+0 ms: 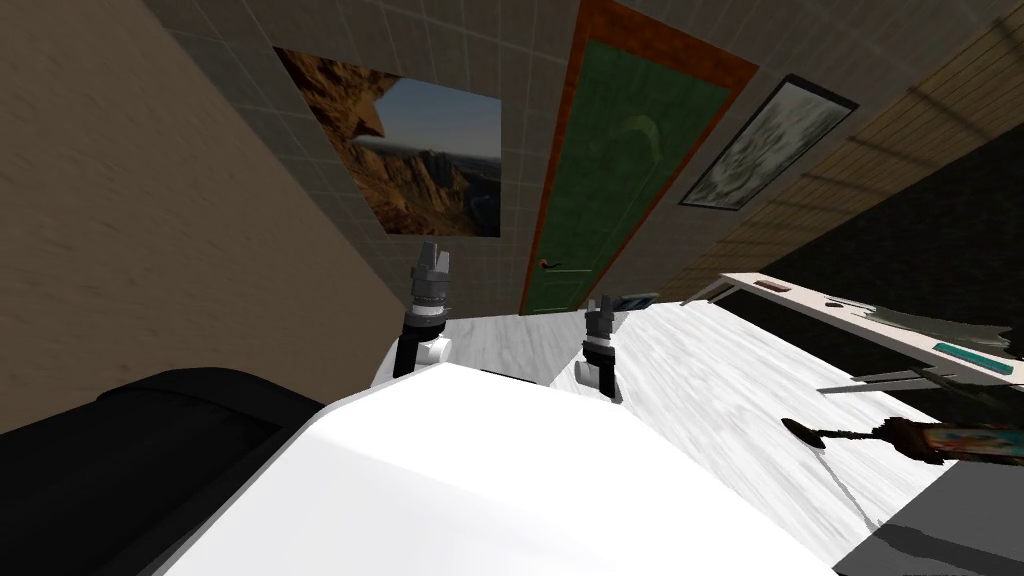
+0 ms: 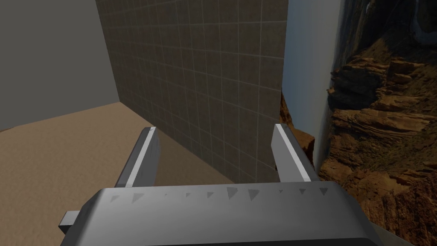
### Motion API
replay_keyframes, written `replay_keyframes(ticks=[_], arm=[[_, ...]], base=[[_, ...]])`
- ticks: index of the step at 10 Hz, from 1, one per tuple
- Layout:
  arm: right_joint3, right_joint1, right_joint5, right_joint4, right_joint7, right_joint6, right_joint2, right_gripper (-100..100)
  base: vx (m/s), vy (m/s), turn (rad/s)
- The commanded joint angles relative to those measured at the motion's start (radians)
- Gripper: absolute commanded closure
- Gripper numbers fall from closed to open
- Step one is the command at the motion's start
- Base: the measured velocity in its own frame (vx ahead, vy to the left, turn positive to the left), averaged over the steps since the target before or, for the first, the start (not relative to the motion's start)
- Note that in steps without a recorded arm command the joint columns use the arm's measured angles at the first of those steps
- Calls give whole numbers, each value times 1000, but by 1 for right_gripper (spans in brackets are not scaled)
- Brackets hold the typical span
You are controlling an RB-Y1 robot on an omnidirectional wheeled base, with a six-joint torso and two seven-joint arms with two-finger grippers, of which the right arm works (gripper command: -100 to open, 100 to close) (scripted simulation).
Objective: Pull the door open
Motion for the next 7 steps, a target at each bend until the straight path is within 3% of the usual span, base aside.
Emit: replay_keyframes(ticks=[1, 2, 7], arm=[[-1, -22, 0, 50, -2, -10, -4, -100], [-1, -22, 0, 60, -2, -10, -4, -100], [-8, -97, -5, 218, -13, -20, -24, -100]], base=[[97, -40, 101], [70, -37, 41], [81, -31, 94]])
